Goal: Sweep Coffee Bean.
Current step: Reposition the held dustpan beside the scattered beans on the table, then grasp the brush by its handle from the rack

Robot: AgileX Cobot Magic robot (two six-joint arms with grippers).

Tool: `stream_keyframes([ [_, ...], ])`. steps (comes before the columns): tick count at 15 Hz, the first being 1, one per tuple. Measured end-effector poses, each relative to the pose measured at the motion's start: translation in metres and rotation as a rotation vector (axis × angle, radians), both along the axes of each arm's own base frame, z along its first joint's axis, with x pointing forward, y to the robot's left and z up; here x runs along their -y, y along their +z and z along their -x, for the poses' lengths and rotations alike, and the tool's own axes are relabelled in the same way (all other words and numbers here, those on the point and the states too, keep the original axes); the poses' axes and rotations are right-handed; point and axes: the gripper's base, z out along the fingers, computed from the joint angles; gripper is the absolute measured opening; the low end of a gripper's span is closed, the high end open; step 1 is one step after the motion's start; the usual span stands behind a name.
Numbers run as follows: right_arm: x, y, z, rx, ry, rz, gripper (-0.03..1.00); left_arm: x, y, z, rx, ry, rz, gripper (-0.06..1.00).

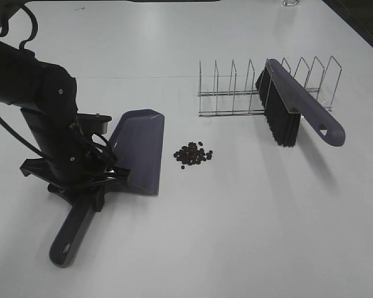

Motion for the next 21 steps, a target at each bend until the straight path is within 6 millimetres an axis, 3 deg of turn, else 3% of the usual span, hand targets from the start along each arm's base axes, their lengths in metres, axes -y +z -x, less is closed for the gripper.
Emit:
stream_keyframes([
  [21, 0.0001, 0.0012, 0.0002, 0.009, 0.001, 0.003, 0.98, -0.0089, -0.0009, 0.0040, -0.022, -0.009, -0.091, 0.33],
])
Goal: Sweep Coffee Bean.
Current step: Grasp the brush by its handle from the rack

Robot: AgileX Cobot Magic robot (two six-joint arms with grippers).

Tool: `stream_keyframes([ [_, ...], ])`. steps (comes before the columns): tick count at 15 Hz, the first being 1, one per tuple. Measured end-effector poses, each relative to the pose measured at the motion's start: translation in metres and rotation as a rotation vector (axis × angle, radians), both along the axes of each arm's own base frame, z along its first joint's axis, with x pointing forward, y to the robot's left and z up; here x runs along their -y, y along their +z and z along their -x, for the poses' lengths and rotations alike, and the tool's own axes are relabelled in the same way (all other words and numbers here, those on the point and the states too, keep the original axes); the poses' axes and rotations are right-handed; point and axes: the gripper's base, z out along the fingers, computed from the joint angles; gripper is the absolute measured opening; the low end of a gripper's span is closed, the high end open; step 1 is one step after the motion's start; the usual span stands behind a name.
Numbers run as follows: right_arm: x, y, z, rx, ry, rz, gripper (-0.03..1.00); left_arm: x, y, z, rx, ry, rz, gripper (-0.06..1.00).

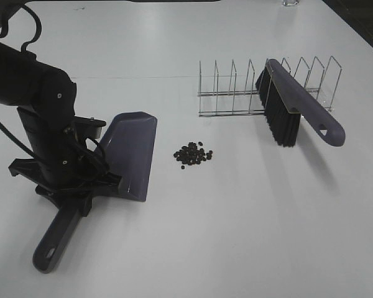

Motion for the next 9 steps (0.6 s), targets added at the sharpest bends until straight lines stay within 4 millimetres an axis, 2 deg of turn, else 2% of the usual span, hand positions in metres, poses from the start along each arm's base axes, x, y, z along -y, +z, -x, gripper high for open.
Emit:
stream_keyframes([
  [2, 0.000, 0.013, -0.006, 0.002, -0.005, -0.009, 0.98, 0.000, 0.000, 0.000, 0.000, 0.001, 0.000, 0.33],
  [4, 0.000, 0.030, -0.025, -0.051, -0.013, -0.017, 0.98, 0.000, 0.000, 0.000, 0.000, 0.002, 0.001, 0.33],
  [7, -0.001, 0.056, -0.073, -0.100, 0.010, 0.027, 0.98, 0.000, 0.000, 0.000, -0.001, 0.003, 0.002, 0.33],
  [9, -0.001, 0.065, -0.115, -0.126, 0.010, 0.037, 0.98, 0.000, 0.000, 0.000, -0.001, 0.003, 0.002, 0.33],
])
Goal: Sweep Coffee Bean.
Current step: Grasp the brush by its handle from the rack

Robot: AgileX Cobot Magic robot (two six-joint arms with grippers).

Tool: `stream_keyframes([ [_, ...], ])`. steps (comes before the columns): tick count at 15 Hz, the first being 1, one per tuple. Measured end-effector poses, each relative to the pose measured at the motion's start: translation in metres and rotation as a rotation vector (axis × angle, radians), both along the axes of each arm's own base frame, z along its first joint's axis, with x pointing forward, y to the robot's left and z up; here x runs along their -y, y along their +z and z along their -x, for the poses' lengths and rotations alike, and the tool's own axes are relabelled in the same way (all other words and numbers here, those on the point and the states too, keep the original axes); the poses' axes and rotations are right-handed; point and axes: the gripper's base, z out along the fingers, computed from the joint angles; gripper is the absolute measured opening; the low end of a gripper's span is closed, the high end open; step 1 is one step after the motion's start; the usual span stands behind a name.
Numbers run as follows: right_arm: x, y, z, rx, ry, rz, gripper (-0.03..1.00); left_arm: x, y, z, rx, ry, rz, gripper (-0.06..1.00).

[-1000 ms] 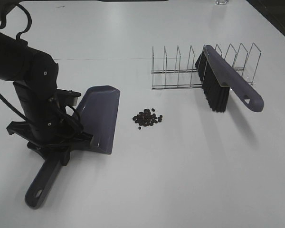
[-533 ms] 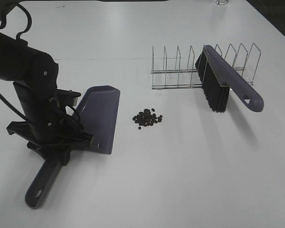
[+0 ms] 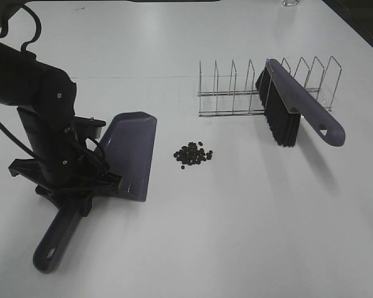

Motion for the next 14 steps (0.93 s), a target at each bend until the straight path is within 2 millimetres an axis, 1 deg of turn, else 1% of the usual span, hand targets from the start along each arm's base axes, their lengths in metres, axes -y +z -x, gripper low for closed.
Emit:
stream_keyframes([
  [1, 0.000, 0.004, -0.034, -0.007, -0.007, -0.002, 0.98, 0.000, 0.000, 0.000, -0.001, 0.000, 0.000, 0.33],
  [3, -0.003, 0.001, -0.076, -0.006, -0.019, -0.055, 0.98, 0.000, 0.000, 0.000, -0.003, 0.001, -0.001, 0.33],
  [5, -0.005, -0.011, -0.115, -0.031, -0.036, -0.088, 0.98, 0.000, 0.000, 0.000, -0.005, 0.003, 0.000, 0.33],
  [7, -0.007, -0.027, -0.154, -0.141, -0.037, -0.095, 0.98, 0.000, 0.000, 0.001, -0.007, 0.008, 0.002, 0.33],
  [11, -0.012, -0.052, -0.232, -0.440, 0.002, -0.091, 0.98, 0.001, 0.000, 0.001, -0.014, 0.019, 0.009, 0.33],
  [12, -0.013, -0.056, -0.242, -0.477, 0.008, -0.090, 0.98, 0.001, 0.000, 0.001, -0.014, 0.019, 0.009, 0.33],
  [14, -0.015, -0.073, -0.281, -0.605, 0.030, -0.089, 0.98, 0.001, 0.000, 0.002, -0.016, 0.025, 0.013, 0.33],
])
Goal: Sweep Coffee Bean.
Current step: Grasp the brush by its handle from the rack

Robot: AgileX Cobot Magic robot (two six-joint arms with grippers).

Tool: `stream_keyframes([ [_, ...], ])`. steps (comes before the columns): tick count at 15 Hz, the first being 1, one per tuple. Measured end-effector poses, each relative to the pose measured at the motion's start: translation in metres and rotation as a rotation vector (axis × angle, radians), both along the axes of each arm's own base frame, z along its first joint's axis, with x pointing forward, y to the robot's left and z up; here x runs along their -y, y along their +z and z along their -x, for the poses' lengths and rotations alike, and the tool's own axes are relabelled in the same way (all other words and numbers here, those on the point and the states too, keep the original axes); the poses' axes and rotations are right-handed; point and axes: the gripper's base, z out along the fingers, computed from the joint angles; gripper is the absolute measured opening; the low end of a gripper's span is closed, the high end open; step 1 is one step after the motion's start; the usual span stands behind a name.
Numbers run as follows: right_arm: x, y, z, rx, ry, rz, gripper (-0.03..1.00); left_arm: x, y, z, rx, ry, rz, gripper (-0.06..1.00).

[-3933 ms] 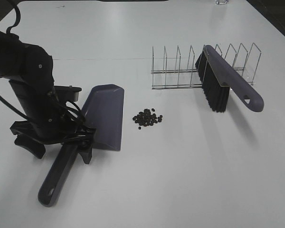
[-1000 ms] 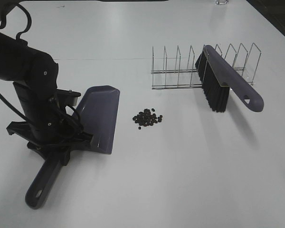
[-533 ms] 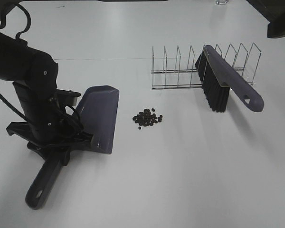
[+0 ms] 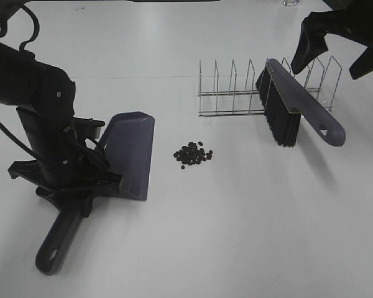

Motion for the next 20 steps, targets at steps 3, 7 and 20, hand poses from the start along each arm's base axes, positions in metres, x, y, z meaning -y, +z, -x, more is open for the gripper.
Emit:
stream_keyframes([
  [3, -0.002, -0.033, -0.051, -0.110, 0.025, -0.004, 0.98, 0.000, 0.000, 0.000, -0.004, 0.007, 0.004, 0.33],
  [7, -0.003, -0.085, -0.092, -0.164, 0.032, -0.005, 0.98, 0.001, 0.000, 0.000, -0.005, 0.009, 0.005, 0.33],
  [20, -0.004, -0.122, -0.110, -0.190, 0.026, -0.006, 0.76, 0.000, 0.000, 0.000, -0.005, 0.008, 0.003, 0.33],
])
